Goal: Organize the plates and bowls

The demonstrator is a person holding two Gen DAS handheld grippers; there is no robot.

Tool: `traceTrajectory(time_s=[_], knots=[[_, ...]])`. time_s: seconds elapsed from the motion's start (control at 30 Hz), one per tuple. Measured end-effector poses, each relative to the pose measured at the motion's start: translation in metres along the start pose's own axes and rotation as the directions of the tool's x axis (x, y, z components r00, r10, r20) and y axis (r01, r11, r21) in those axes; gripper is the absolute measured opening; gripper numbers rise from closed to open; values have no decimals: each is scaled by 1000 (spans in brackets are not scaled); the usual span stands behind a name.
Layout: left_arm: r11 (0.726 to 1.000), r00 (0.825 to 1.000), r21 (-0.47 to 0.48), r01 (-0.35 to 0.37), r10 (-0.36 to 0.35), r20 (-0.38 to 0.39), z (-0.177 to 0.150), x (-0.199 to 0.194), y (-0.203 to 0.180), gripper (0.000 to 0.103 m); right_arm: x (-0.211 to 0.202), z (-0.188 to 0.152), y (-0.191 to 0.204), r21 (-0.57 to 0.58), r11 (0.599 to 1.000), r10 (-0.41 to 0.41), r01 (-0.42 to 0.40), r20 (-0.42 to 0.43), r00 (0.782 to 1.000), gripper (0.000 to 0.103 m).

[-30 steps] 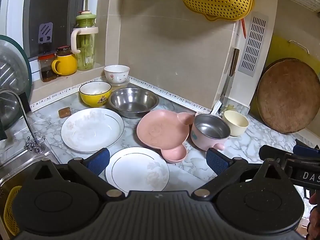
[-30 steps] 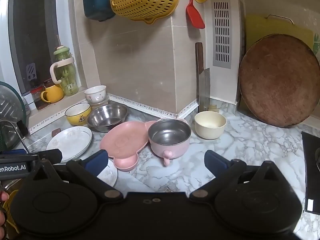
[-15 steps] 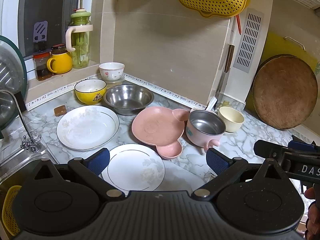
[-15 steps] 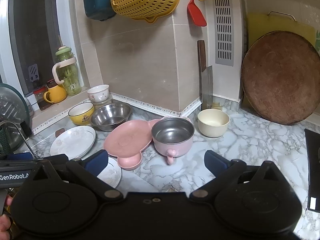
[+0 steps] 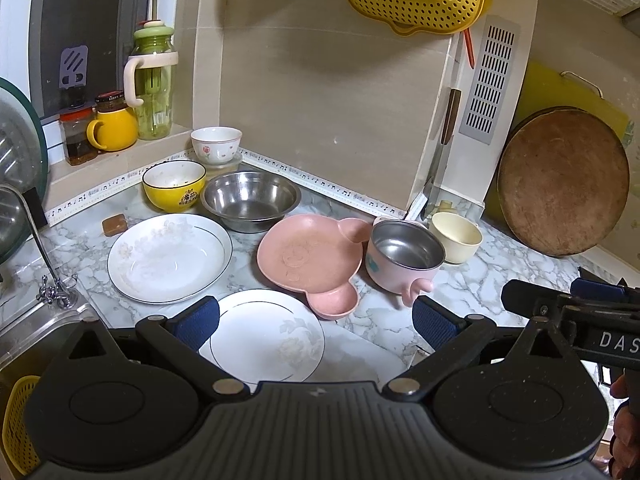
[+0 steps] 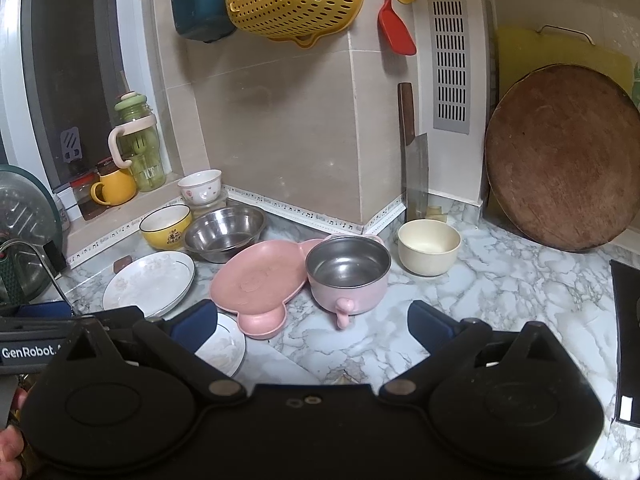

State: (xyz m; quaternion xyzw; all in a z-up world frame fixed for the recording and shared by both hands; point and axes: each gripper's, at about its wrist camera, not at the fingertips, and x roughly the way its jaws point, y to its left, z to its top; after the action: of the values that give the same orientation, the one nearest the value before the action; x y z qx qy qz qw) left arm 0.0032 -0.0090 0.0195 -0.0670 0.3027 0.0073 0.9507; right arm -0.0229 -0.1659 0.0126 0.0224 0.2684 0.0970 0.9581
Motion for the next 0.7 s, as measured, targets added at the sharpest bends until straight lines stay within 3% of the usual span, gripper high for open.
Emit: traceTrajectory(time_s=[0.7], knots=[[1000,1000,4,2,-2,27,3,-5,0,103,-1,4,3,-22,999,31,-30,13,999,102]])
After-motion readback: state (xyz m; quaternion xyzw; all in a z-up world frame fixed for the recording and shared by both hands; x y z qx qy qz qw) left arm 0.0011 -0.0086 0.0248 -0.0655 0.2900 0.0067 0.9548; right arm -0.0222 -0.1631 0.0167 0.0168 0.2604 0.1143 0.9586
